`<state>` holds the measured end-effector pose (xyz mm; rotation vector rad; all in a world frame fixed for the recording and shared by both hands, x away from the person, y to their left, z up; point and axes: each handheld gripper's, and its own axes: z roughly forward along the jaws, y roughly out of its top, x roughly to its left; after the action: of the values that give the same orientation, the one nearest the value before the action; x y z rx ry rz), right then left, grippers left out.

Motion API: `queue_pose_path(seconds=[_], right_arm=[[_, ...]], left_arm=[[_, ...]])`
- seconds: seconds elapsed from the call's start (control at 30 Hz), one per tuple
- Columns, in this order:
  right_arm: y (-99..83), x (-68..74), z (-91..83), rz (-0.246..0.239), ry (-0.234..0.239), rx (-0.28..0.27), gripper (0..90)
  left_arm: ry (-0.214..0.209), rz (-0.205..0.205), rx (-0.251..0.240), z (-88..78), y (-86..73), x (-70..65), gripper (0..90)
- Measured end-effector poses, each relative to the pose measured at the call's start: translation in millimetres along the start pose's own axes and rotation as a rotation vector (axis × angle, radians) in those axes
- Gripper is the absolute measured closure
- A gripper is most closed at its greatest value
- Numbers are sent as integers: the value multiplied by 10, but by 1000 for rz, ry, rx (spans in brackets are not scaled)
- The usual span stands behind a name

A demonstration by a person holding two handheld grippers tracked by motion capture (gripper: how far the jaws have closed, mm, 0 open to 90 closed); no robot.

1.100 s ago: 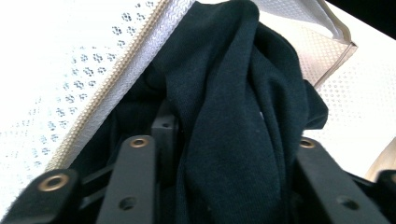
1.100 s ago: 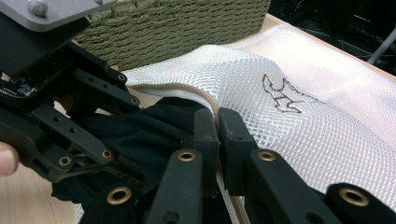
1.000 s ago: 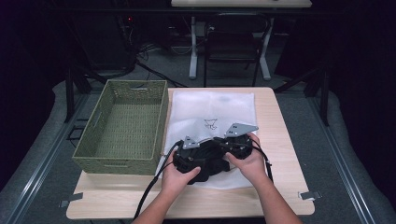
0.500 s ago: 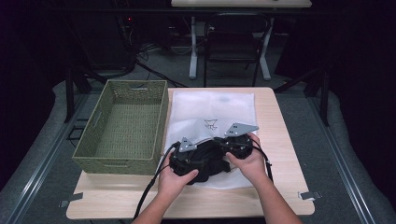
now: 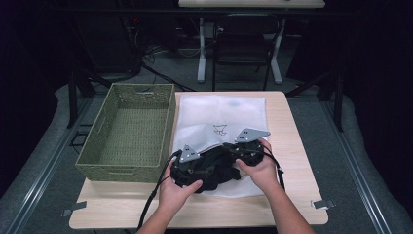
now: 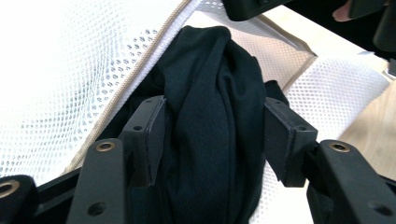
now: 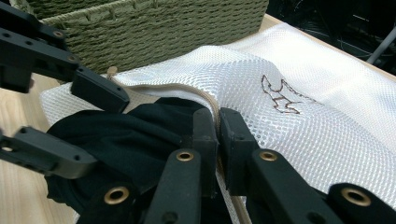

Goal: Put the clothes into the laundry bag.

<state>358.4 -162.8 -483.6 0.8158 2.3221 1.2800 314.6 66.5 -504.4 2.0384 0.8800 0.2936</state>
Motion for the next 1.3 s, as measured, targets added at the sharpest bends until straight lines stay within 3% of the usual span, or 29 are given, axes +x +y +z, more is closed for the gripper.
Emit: queue_pose_path(seconds=[0.17, 0.33, 0.5, 0.7, 0.77, 0.83, 1.3], right_arm=[[1, 1, -1, -1, -1, 1, 857], [1, 3, -1, -2, 0, 1, 857], [2, 3, -2, -3, 0, 1, 857], [2, 6, 0, -2, 1, 2, 857], [2, 8, 1, -3, 1, 2, 857], [2, 9, -1, -3, 0, 1, 857], [1, 15, 3, -4, 1, 4, 857]], left_arm=[[-2, -11, -15, -86, -22, -15, 433], [7, 4, 10, -125, -84, -15, 427], [8, -7, 25, -136, -178, 1, 426], [4, -15, 50, -134, -263, 6, 424], [29, -22, 41, -124, -291, 0, 421], [8, -20, 58, -124, -313, 21, 415], [29, -8, 65, -53, -418, 9, 383]])
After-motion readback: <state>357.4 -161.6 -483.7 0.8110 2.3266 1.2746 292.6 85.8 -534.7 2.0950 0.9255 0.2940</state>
